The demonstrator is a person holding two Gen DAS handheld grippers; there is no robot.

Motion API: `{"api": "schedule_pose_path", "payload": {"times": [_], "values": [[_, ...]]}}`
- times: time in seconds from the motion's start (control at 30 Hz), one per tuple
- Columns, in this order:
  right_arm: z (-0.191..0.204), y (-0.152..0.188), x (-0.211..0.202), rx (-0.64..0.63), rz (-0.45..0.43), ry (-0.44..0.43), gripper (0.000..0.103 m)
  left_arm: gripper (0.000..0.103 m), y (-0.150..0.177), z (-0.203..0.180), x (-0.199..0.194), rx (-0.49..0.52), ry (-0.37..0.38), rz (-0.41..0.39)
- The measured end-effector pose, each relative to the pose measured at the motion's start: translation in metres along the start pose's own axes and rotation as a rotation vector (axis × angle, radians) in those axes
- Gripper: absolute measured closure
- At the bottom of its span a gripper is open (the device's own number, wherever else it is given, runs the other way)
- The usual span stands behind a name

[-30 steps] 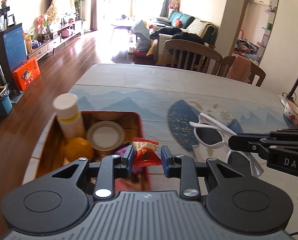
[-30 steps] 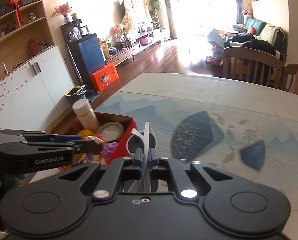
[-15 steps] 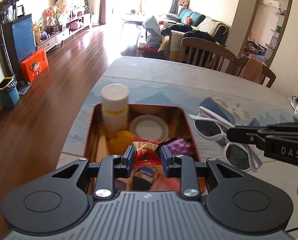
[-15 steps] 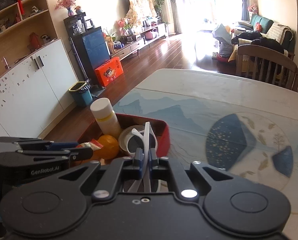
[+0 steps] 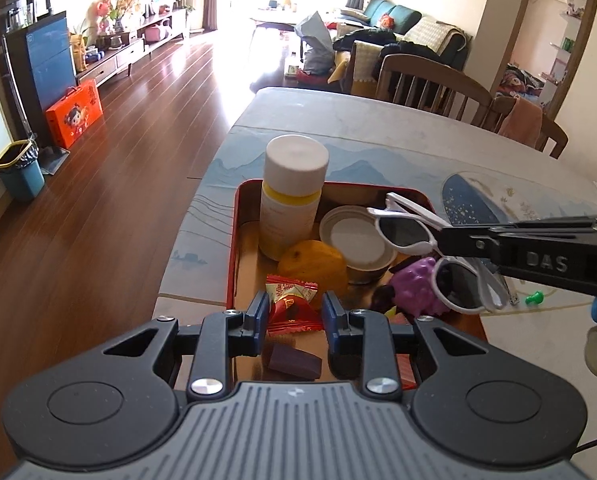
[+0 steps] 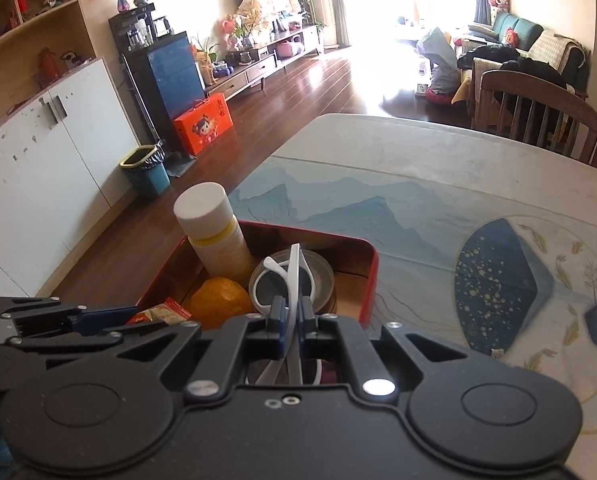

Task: Organize rigid objects
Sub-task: 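Carry sunglasses and snack packet to the red tin and lower them inside, then open right gripper to release sunglasses while left gripper releases snack packet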

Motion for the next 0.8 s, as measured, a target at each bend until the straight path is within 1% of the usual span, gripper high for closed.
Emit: {"api": "schedule_pose_path", "payload": {"times": [0.23, 0.37, 0.53, 0.63, 0.7, 0.8], "values": [[0.013, 0.004, 0.018, -0.014, 0.046, 0.008, 0.097, 0.075, 0.001, 0.005, 0.012, 0.016, 0.012, 0.015], [0.018, 0.008, 0.023, -0.018, 0.066, 0.016, 0.098, 0.075, 0.002, 0.002, 0.017, 0.039, 0.013, 0.030], [0.024, 0.012, 0.024, -0.031, 0.082, 0.014, 0.098, 0.075, 0.006, 0.005, 0.026, 0.045, 0.031, 0.061], [0.025, 0.014, 0.024, -0.033, 0.092, 0.020, 0.094, 0.075, 0.008, 0.004, 0.028, 0.054, 0.033, 0.068], [0.025, 0.015, 0.025, -0.033, 0.103, 0.021, 0.089, 0.075, 0.009, 0.004, 0.030, 0.053, 0.037, 0.075], [0.025, 0.017, 0.023, -0.033, 0.114, 0.019, 0.086, 0.075, 0.011, 0.004, 0.032, 0.054, 0.041, 0.089]]}}
Point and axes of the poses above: each gripper's, at about its wrist camera, not at the fingertips, and x roughly the way its jaws point, z to its left, y to its underside, the point moved 6 cm from there along x, roughly the way its jaws point, and after that the axes turned 1 degree about -y, right-handed, at the moved point
